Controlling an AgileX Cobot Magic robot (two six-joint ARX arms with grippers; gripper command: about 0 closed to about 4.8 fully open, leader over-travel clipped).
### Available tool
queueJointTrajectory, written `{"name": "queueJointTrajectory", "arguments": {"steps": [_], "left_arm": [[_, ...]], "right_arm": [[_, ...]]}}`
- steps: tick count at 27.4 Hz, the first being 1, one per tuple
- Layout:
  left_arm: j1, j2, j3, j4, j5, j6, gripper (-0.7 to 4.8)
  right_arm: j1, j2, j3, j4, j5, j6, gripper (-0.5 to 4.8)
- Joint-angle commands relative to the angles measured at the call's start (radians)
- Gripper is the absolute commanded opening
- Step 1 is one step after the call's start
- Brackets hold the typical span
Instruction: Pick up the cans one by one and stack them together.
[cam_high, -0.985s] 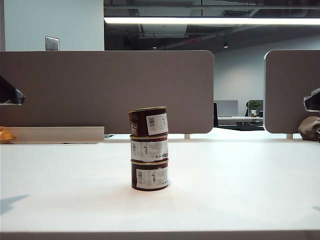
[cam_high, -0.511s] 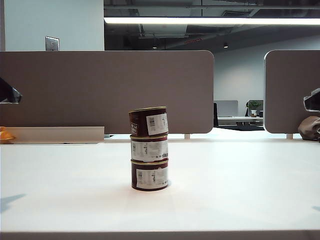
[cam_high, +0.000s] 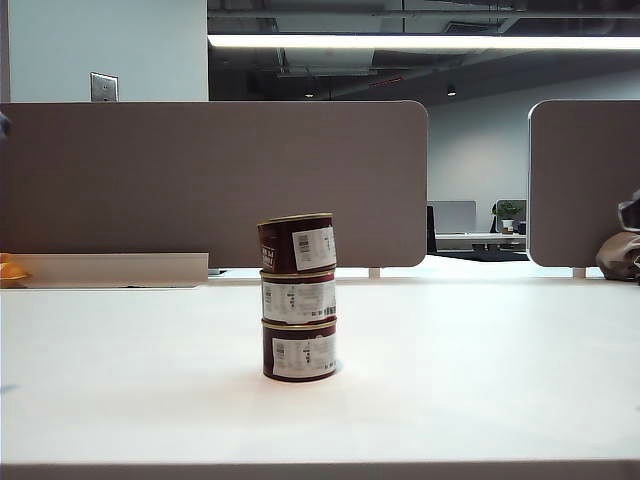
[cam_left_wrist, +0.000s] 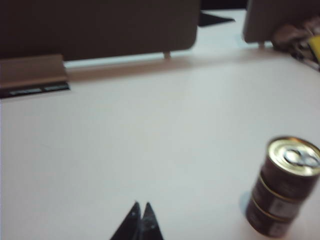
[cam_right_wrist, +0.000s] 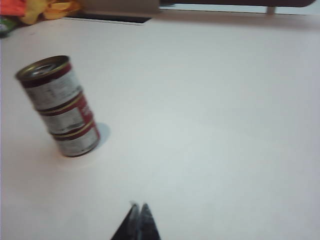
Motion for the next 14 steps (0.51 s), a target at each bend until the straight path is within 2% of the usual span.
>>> {"name": "queueJointTrajectory", "arguments": {"steps": [1, 10, 14], "left_arm": [[0.067, -0.045, 0.003, 0.012, 0.003, 0.007, -0.04], [0.256, -0.119, 0.002, 0.011, 0.003, 0.007, -0.04], [0.289, -0.175, 0.003, 0.016, 0.003, 0.007, -0.04]], "right_arm": [[-0.08, 0.0, -0.002, 0.013, 0.0, 0.001, -0.01], [-0.363, 0.0, -0.002, 0.012, 0.0, 0.001, -0.01], [-0.48, 0.0, -0.002, 0.012, 0.0, 0.001, -0.01]]}}
